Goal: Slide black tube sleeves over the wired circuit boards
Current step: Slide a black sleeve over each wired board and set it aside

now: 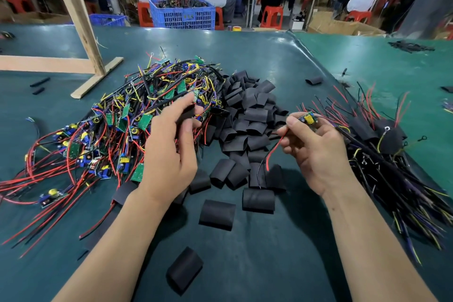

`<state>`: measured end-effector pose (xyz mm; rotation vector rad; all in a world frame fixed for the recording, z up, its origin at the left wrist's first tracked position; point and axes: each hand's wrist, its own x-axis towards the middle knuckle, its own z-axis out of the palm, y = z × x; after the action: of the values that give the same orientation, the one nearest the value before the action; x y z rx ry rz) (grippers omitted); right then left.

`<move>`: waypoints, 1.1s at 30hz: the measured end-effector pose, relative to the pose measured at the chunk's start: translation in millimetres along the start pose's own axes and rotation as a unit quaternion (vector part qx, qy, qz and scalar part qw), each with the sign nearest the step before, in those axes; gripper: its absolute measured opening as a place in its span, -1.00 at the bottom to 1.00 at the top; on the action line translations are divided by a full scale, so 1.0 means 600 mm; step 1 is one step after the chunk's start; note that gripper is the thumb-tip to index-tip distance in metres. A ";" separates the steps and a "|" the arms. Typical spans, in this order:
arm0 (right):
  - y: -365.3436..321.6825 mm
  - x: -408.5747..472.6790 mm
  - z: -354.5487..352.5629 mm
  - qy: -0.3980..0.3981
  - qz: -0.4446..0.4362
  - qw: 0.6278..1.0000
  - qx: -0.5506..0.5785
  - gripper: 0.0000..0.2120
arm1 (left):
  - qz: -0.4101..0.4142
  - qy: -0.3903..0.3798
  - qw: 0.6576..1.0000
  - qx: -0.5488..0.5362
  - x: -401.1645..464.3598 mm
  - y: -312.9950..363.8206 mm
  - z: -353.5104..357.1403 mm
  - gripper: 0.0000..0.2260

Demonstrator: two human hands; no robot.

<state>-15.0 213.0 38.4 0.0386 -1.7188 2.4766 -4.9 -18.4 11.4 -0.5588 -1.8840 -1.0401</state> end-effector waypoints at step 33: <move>0.005 -0.002 0.023 0.095 -0.042 0.983 0.151 -0.82 | -0.057 -0.221 0.972 -0.050 -0.023 0.029 0.025 -0.49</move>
<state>-15.2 198.8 40.4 -0.0908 -1.2334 2.5604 7.2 3.9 3.5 -0.8015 -2.2805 -1.1607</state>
